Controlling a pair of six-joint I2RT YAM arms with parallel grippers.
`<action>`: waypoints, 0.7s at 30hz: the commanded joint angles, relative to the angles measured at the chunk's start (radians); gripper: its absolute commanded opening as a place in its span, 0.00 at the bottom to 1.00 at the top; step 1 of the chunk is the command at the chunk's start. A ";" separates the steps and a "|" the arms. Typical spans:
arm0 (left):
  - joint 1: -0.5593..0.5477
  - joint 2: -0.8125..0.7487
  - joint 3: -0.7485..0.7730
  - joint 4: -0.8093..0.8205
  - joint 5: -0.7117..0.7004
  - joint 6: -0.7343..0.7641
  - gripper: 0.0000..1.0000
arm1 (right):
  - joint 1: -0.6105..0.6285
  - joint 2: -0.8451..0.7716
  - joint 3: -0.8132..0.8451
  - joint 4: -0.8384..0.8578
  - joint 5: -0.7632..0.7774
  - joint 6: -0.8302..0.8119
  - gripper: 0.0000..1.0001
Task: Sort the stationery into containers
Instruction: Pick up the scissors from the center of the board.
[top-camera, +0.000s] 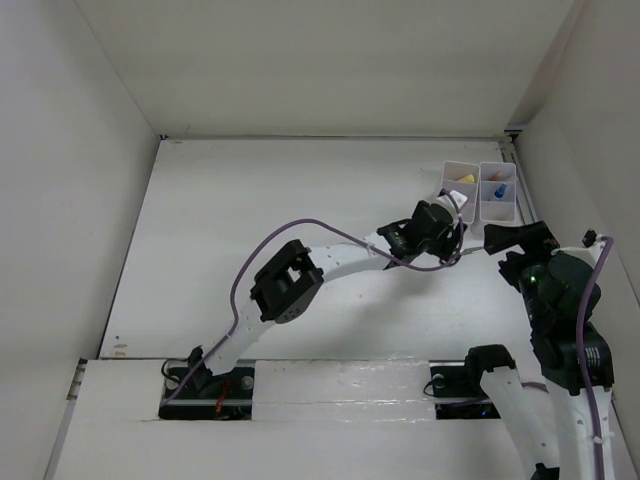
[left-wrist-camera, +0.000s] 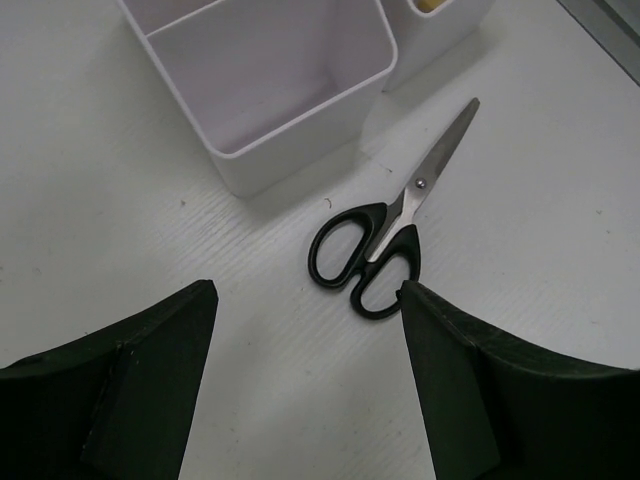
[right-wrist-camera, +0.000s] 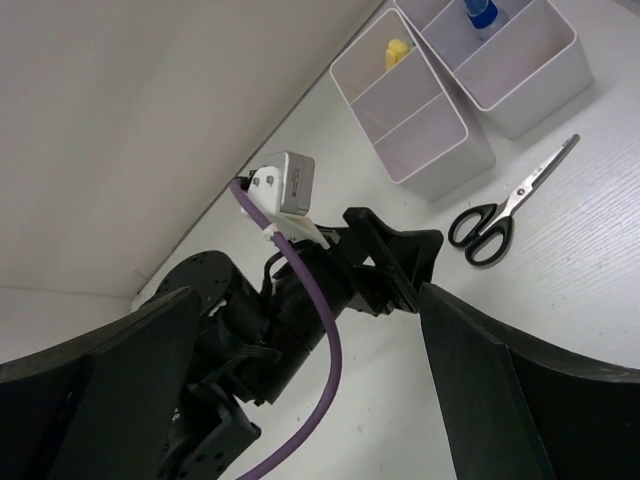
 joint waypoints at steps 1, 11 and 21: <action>0.002 0.019 0.064 0.001 -0.062 -0.049 0.70 | 0.022 -0.014 0.034 -0.003 0.000 -0.027 0.96; 0.002 0.077 0.096 0.009 -0.087 -0.079 0.63 | 0.031 -0.032 0.025 0.006 -0.056 -0.038 0.97; 0.002 0.152 0.180 -0.028 -0.096 -0.099 0.53 | 0.041 -0.050 0.036 -0.005 -0.056 -0.056 0.97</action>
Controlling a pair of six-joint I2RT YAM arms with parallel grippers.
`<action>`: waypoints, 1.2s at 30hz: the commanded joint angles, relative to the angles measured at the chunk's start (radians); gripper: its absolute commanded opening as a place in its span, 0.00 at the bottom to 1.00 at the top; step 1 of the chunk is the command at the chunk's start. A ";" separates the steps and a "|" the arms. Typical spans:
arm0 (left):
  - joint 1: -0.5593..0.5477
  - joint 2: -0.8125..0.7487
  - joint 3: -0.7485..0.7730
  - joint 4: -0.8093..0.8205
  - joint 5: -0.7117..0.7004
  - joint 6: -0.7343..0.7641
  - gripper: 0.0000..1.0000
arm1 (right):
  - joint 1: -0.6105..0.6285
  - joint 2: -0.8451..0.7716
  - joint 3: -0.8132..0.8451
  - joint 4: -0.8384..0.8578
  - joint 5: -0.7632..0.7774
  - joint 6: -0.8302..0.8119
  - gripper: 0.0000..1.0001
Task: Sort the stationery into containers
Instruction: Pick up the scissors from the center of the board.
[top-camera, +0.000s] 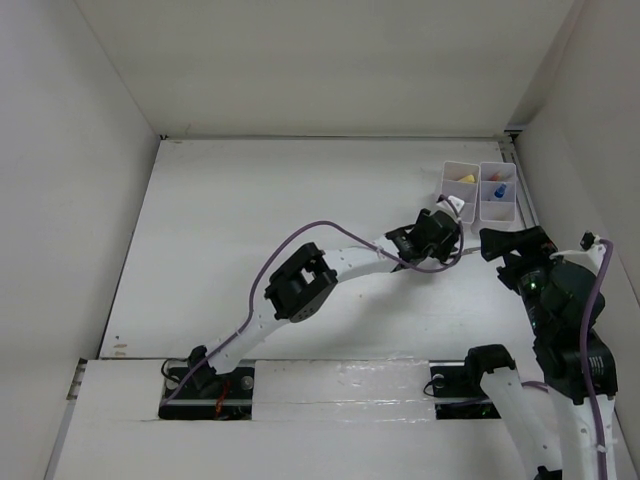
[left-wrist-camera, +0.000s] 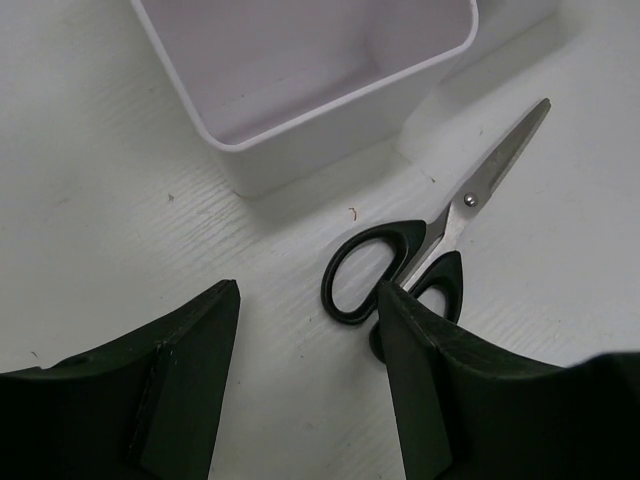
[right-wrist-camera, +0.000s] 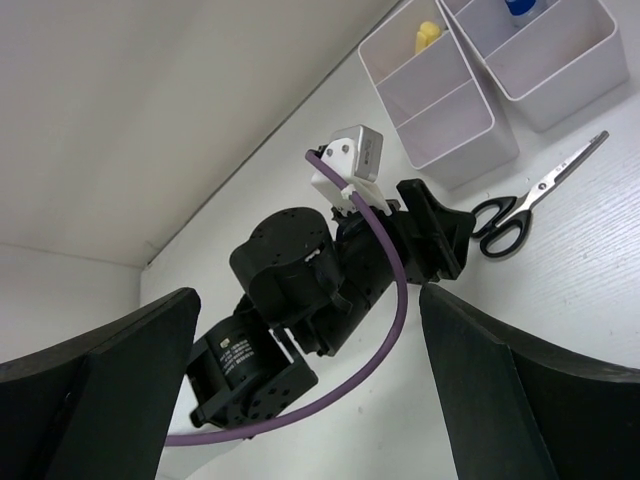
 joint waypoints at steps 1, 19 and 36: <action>0.002 0.014 0.077 -0.017 -0.035 -0.022 0.53 | 0.009 -0.015 0.036 -0.005 -0.012 -0.025 0.97; 0.002 0.085 0.145 -0.148 -0.060 -0.022 0.52 | 0.018 -0.033 0.054 -0.005 -0.022 -0.025 0.98; 0.002 -0.006 -0.039 -0.295 0.020 -0.040 0.20 | 0.018 -0.051 0.064 -0.005 -0.022 -0.025 0.98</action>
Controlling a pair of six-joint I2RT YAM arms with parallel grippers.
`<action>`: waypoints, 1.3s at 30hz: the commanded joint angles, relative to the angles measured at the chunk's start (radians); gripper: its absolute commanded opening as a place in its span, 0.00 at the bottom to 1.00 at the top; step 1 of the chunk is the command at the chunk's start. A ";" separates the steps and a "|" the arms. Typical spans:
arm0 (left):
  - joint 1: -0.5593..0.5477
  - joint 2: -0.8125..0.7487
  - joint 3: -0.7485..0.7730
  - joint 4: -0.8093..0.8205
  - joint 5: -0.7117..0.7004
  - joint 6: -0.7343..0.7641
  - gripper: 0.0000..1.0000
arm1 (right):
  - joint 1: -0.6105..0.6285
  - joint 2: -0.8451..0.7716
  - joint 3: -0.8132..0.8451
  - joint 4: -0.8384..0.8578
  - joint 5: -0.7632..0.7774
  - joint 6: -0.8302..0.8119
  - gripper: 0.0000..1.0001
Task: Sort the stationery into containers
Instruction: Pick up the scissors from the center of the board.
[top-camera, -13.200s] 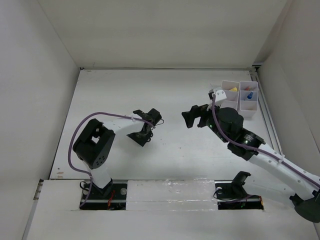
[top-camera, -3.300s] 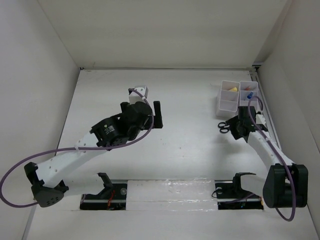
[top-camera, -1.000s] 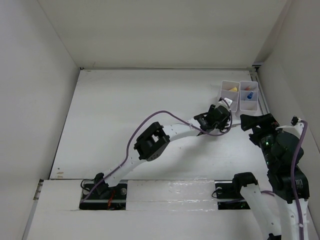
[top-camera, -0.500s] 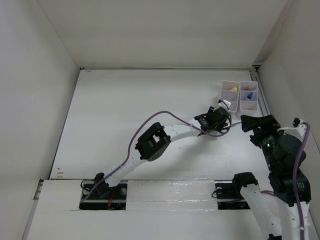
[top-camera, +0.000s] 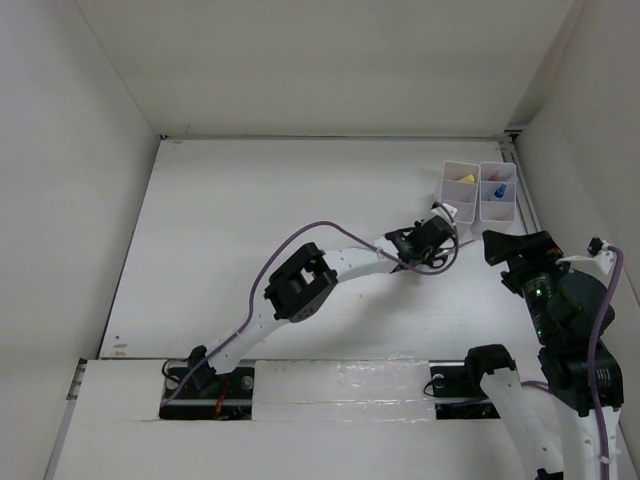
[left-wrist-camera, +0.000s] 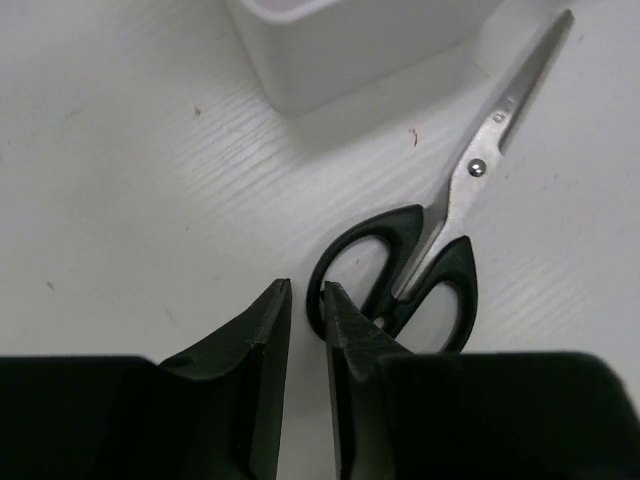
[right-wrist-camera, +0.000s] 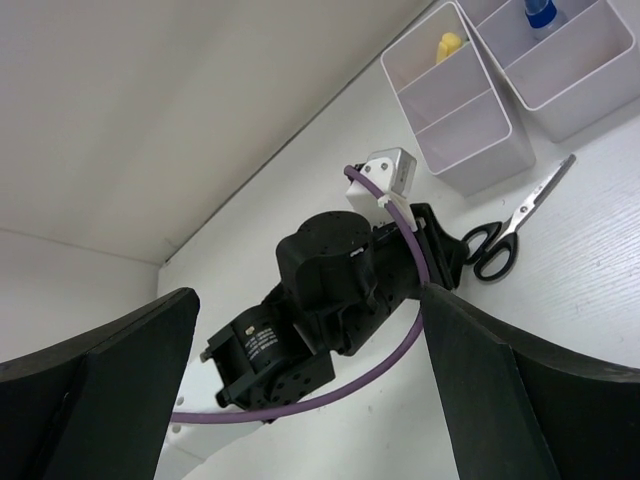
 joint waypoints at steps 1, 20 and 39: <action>0.002 -0.055 -0.117 -0.140 0.068 -0.017 0.14 | 0.011 -0.016 0.039 0.004 -0.008 -0.017 0.98; 0.002 -0.553 -0.768 0.049 0.013 -0.090 0.00 | 0.011 0.056 -0.042 0.130 -0.160 -0.041 0.98; 0.002 -0.889 -0.820 0.046 -0.265 -0.147 0.00 | 0.011 0.263 -0.435 0.732 -0.678 -0.052 0.98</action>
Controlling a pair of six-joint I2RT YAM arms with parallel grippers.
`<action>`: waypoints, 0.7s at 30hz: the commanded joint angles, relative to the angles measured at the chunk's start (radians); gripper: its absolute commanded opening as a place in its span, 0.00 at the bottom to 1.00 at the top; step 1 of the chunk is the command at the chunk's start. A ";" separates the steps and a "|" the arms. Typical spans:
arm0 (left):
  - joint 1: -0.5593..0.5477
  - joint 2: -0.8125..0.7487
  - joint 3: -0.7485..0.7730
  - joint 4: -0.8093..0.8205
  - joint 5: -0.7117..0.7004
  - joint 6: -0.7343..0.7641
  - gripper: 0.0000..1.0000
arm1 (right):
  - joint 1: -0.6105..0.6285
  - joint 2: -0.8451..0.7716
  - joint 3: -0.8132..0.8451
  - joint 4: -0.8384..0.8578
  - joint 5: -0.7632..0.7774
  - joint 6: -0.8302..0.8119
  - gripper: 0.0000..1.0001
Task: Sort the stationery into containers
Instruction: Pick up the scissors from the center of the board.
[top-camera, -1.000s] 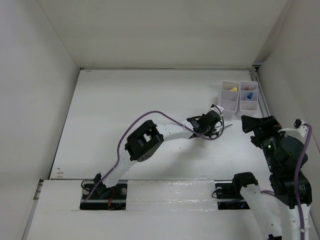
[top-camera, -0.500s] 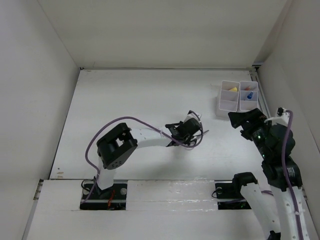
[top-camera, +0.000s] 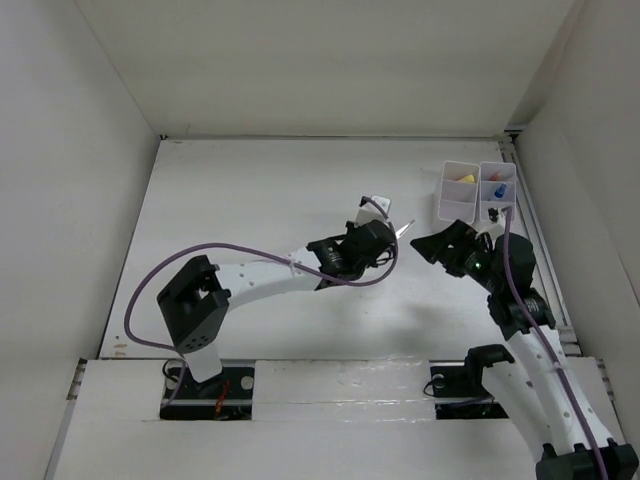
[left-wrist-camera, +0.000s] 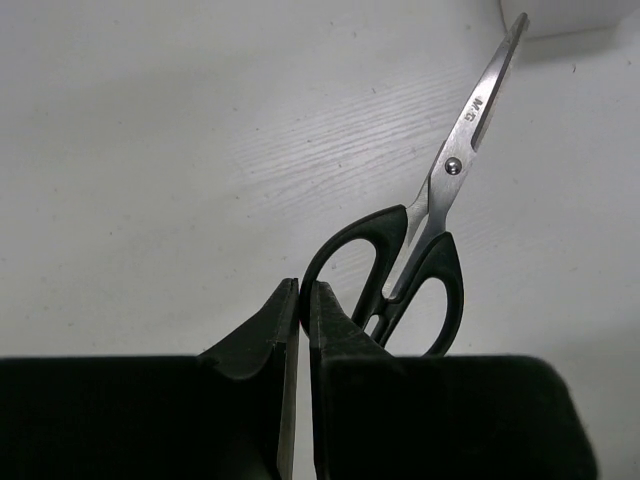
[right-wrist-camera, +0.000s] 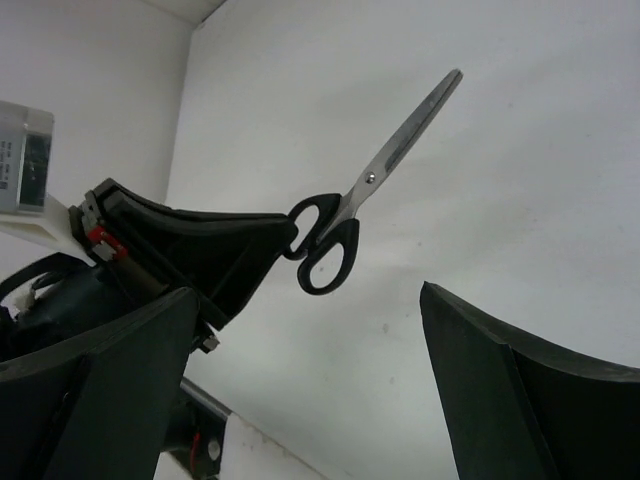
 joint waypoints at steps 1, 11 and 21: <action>0.002 -0.095 0.021 0.011 -0.056 -0.016 0.00 | 0.011 0.036 -0.050 0.283 -0.134 0.041 0.98; 0.002 -0.175 0.051 0.011 -0.022 0.002 0.00 | 0.011 0.119 -0.196 0.661 -0.240 0.172 0.96; 0.002 -0.213 0.033 0.032 0.053 0.012 0.00 | 0.011 0.263 -0.242 0.948 -0.210 0.216 0.90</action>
